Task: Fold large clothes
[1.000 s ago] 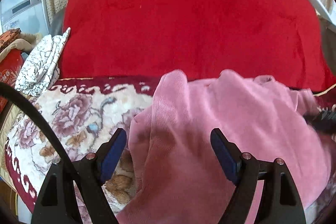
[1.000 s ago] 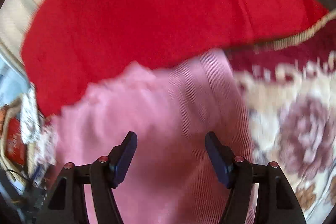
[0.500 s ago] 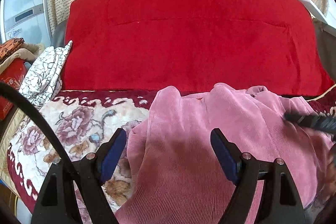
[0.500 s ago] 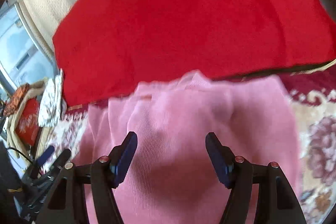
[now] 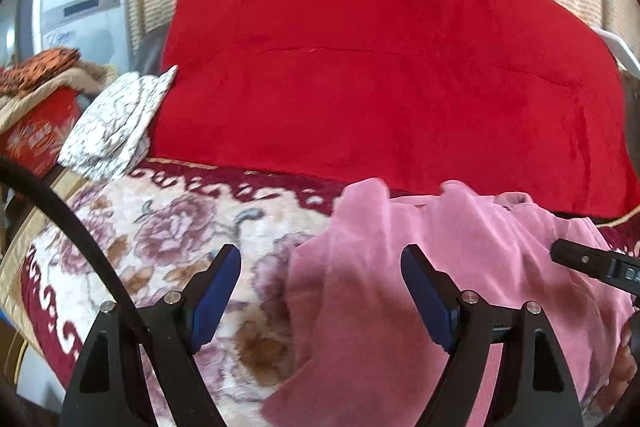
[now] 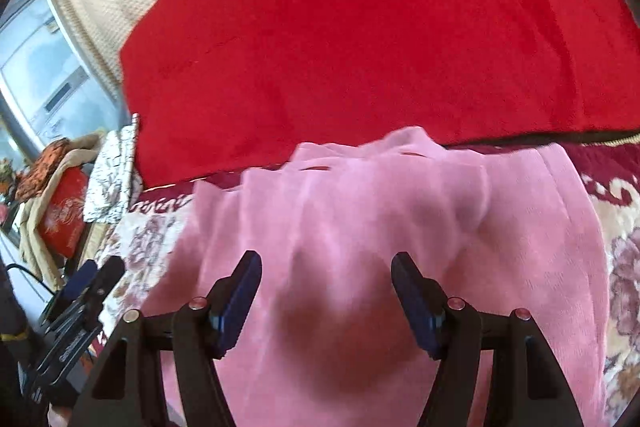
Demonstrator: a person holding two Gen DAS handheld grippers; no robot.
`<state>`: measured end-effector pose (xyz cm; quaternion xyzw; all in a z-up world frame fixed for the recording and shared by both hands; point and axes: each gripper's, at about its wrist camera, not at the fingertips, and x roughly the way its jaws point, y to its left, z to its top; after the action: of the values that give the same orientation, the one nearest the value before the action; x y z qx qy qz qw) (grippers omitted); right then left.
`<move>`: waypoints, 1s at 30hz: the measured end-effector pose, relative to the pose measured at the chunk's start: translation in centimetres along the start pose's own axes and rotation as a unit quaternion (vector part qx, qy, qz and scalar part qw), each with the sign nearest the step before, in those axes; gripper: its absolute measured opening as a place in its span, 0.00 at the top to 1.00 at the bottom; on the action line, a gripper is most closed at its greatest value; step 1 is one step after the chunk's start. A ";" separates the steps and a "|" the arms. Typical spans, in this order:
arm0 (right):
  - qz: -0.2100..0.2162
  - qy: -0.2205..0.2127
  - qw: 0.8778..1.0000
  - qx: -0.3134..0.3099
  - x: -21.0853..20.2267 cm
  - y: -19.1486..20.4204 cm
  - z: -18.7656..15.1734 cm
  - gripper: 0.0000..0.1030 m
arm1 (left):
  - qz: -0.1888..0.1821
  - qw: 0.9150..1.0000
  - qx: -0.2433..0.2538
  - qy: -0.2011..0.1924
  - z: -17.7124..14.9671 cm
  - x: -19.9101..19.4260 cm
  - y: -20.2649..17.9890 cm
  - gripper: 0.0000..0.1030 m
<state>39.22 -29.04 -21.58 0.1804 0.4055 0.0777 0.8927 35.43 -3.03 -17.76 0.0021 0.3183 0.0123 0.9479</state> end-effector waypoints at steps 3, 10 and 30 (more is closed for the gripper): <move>0.011 0.001 1.000 -0.006 0.1 1.2 -0.2 0.31 | 0.003 1.000 -0.019 0.010 0.0 0.2 1.3 0.20; 0.016 0.007 1.000 -0.019 0.6 2.6 -0.7 0.31 | 0.021 0.998 -0.056 0.013 -0.4 -0.4 4.6 0.20; 0.002 0.022 1.000 -0.019 2.2 2.8 -1.2 0.31 | 0.074 0.993 -0.089 0.028 -1.1 -2.1 9.6 0.20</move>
<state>39.79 -25.50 -22.78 0.1622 0.4230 0.0916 0.8868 32.88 6.52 -17.28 -0.0586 0.3416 0.1107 0.9315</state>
